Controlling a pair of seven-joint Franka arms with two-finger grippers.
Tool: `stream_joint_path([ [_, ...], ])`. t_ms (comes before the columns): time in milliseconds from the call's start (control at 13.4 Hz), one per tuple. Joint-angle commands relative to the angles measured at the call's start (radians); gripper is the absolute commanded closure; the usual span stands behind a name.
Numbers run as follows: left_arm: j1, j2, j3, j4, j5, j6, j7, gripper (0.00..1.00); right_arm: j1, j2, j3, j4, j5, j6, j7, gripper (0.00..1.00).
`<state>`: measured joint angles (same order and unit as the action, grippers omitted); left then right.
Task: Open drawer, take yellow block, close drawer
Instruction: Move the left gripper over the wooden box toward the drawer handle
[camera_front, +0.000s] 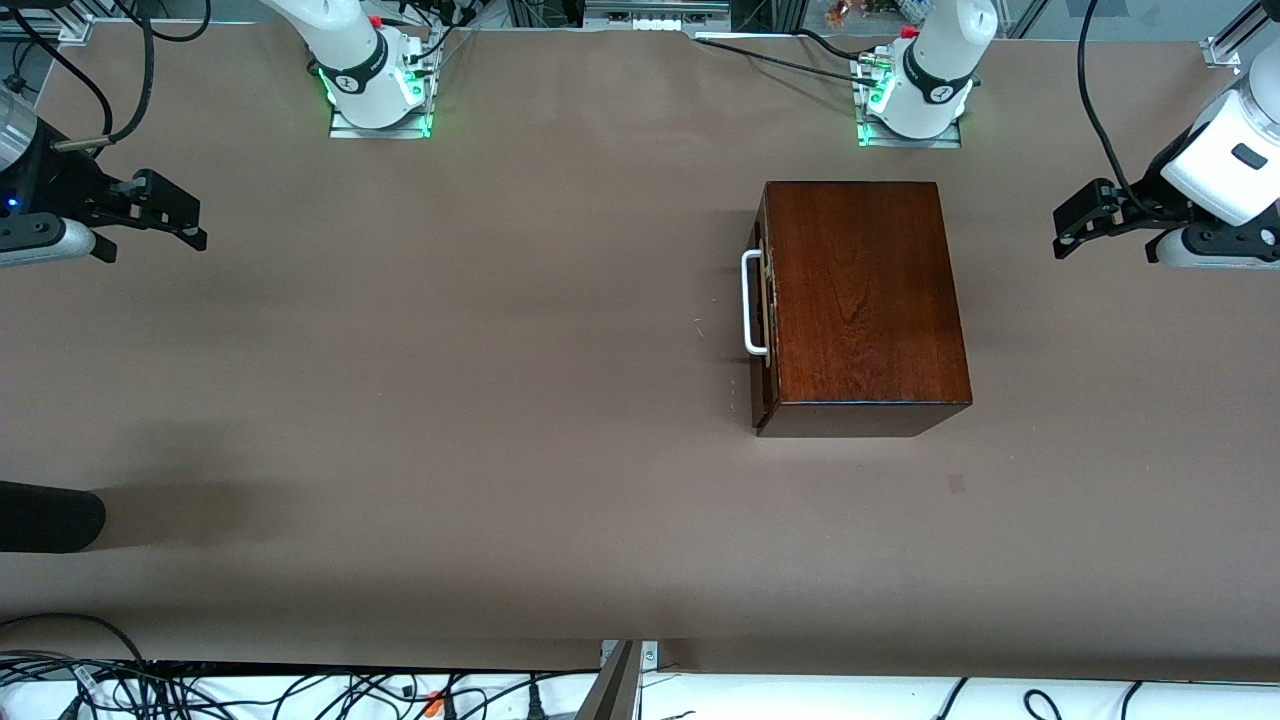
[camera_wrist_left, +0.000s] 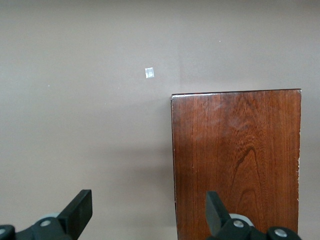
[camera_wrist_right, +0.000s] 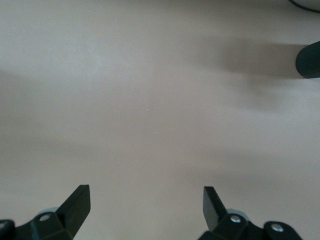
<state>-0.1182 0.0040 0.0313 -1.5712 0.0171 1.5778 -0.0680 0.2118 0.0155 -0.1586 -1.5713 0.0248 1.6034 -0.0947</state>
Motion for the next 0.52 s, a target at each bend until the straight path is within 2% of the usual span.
stream_joint_path([
  [0,0.003,-0.006,0.001,0.008,-0.042,0.002,-0.003,0.0,-0.006,-0.012,0.002,0.002,0.0,-0.014,-0.002,0.0],
  [447,-0.001,-0.002,-0.001,0.01,-0.045,0.008,0.001,0.0,-0.006,-0.012,0.002,0.002,0.0,-0.014,-0.002,0.0],
])
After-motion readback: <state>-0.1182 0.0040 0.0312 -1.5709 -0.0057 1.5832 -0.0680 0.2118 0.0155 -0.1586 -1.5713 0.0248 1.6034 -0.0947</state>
